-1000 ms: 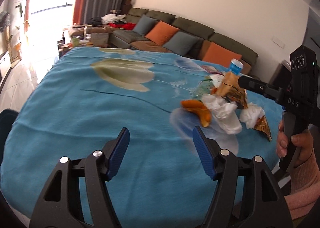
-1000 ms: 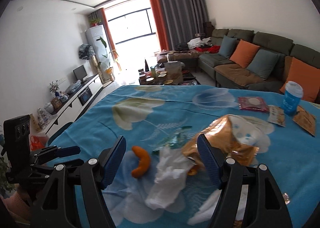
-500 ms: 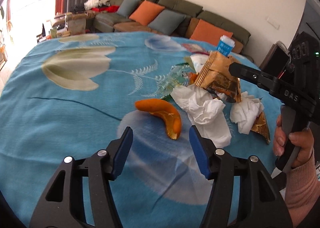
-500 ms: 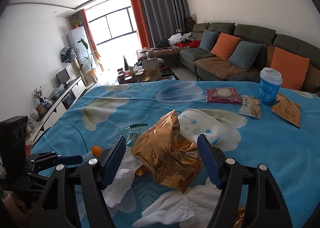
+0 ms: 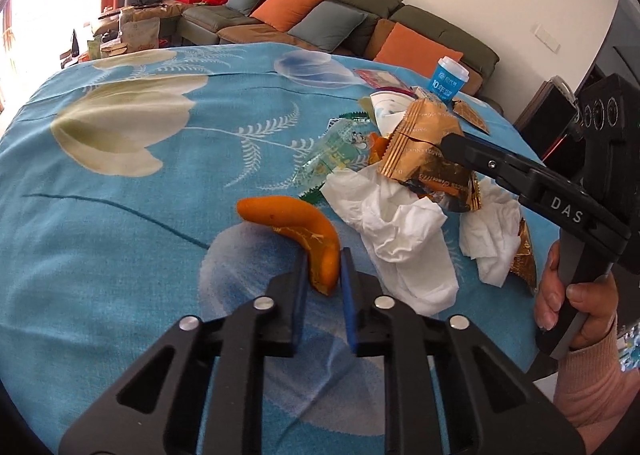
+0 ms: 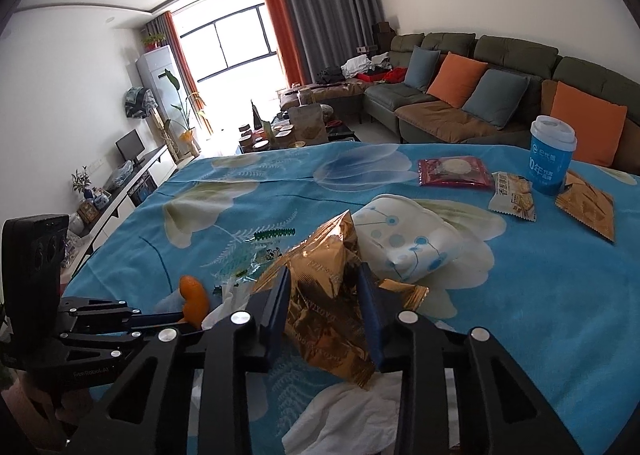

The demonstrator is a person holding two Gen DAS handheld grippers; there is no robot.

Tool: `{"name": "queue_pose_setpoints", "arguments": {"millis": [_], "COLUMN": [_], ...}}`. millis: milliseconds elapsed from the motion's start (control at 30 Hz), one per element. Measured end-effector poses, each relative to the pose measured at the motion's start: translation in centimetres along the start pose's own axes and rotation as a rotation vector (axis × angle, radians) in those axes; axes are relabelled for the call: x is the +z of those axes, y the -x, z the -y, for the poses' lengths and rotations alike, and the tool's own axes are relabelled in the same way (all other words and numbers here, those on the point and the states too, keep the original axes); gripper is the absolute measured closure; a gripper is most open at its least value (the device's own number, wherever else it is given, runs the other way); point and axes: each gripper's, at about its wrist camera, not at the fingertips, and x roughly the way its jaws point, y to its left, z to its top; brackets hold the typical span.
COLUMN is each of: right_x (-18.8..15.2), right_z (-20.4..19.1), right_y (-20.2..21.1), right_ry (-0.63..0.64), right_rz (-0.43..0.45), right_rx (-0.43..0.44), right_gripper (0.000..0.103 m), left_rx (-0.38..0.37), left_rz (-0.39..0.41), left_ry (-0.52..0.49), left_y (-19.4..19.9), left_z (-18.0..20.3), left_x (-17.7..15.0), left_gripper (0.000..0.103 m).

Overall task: Collect trash
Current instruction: 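Grasp the orange peel with the left tool while the right grasps a gold foil wrapper, then carry the orange peel and gold wrapper over to the teal bin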

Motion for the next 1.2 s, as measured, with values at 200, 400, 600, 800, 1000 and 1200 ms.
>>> {"name": "queue_pose_setpoints", "arguments": {"millis": [200, 400, 600, 800, 1000, 1200], "right_x": [-0.2, 0.1, 0.6, 1.0, 1.3, 1.1], "right_z": [0.0, -0.1, -0.9, -2.3, -5.0, -7.8], "right_y": [0.6, 1.7, 3.0, 4.1, 4.0, 2.1], "right_ry": [0.01, 0.006, 0.012, 0.019, 0.042, 0.065], "right_rz": [0.014, 0.05, 0.087, 0.122, 0.126, 0.083], "right_rx": [0.001, 0.013, 0.029, 0.069, 0.153, 0.231], "right_gripper": [0.089, 0.09, 0.091, 0.091, 0.091, 0.091], "left_rx": [0.003, 0.016, 0.019, 0.045, 0.073, 0.103], "left_rz": [0.015, 0.036, 0.074, 0.116, 0.154, 0.182], "left_ry": [-0.005, 0.005, 0.026, 0.039, 0.061, 0.095], "left_y": [0.4, 1.6, 3.9, 6.6, 9.1, 11.2], "left_z": [-0.1, -0.8, -1.8, -2.7, -4.1, -5.9], "left_x": [-0.4, -1.0, -1.7, -2.3, -3.2, -4.0], "left_gripper": [0.092, 0.092, 0.092, 0.092, 0.092, 0.092]}}
